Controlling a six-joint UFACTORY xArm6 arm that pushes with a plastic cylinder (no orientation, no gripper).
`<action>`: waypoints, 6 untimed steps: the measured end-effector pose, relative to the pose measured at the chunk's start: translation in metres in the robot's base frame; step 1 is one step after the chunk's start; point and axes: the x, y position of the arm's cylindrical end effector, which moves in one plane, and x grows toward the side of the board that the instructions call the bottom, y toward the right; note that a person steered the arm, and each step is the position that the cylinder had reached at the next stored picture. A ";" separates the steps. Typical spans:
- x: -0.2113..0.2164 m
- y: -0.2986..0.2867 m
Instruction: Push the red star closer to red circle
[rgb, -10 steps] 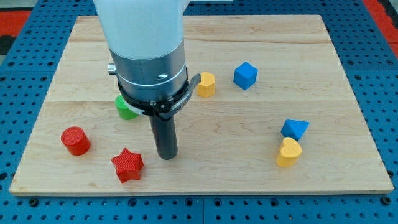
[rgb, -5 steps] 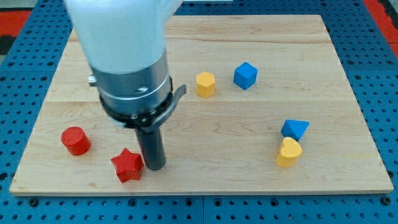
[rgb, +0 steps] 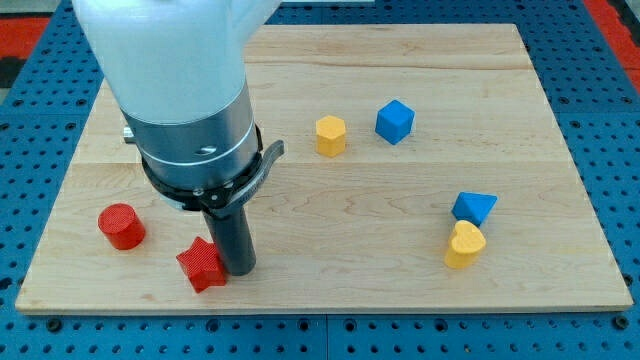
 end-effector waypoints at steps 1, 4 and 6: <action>0.000 -0.005; 0.020 -0.048; 0.026 -0.055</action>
